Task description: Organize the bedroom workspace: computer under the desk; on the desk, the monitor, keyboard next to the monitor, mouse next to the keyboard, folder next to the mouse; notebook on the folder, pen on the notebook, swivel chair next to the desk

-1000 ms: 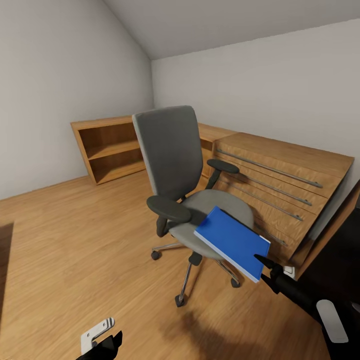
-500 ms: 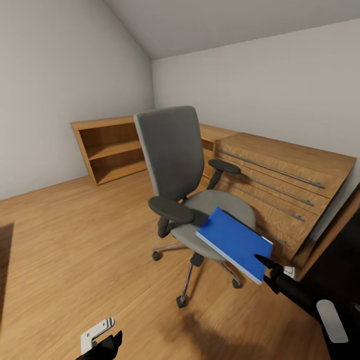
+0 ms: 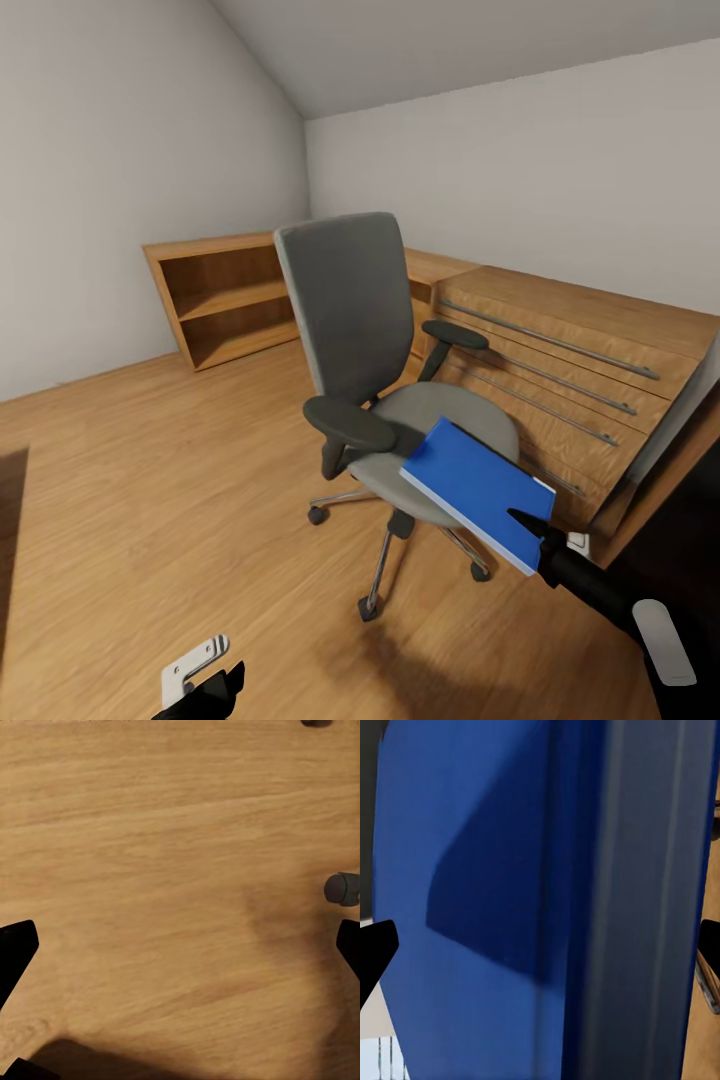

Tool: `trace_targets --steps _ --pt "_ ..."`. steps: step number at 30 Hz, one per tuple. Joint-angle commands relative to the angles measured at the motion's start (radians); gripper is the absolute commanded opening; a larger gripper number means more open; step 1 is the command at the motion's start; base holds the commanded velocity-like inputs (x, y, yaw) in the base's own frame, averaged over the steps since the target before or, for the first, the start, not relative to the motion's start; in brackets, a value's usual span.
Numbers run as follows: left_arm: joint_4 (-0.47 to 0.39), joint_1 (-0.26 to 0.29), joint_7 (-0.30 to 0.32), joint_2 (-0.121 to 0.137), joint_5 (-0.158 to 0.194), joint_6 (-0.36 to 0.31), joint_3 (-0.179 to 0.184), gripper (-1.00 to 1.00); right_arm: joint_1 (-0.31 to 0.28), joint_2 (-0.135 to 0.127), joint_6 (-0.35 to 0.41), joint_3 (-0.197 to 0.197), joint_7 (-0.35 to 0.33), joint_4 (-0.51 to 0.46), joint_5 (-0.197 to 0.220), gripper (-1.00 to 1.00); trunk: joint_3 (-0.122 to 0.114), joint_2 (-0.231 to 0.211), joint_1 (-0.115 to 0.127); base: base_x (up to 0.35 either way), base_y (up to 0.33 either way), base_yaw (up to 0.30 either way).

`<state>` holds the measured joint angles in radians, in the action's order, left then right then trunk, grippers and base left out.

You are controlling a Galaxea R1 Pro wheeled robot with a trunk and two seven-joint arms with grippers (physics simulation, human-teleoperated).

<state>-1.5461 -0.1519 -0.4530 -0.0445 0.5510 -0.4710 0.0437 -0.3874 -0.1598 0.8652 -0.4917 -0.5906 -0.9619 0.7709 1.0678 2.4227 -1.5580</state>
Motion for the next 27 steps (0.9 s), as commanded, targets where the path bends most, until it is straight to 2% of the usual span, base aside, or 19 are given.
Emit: trace_targets --steps 1,8,9,20,27 --pt "-0.002 0.0 -0.009 0.0 0.01 -0.001 0.001 1.0 -0.001 0.0 0.006 -0.002 -0.003 0.0 -0.001 1.0 0.001 0.0 0.0 0.003 0.003 0.0" --pt "-0.002 0.0 -0.01 0.0 0.011 -0.001 0.001 1.0 -0.001 0.0 0.006 -0.002 -0.003 0.0 -0.002 1.0 0.001 0.0 0.0 0.001 0.001 0.0" --pt "-0.002 0.0 -0.009 0.0 0.011 -0.001 0.001 1.0 -0.001 0.0 0.006 -0.002 -0.003 0.0 -0.002 -1.0 0.001 0.0 0.0 0.0 0.0 0.0" --pt "-0.002 0.0 -0.01 0.0 0.01 -0.001 0.001 1.0 -0.001 0.0 0.006 -0.002 -0.005 0.0 -0.025 -1.0 0.001 0.0 0.0 0.0 0.0 0.0" --pt "-0.002 0.0 -0.008 0.0 0.009 0.0 0.001 1.0 -0.001 0.0 0.006 -0.003 -0.005 0.0 -0.025 -1.0 -0.021 -0.049 0.027 0.0 0.0 0.0"
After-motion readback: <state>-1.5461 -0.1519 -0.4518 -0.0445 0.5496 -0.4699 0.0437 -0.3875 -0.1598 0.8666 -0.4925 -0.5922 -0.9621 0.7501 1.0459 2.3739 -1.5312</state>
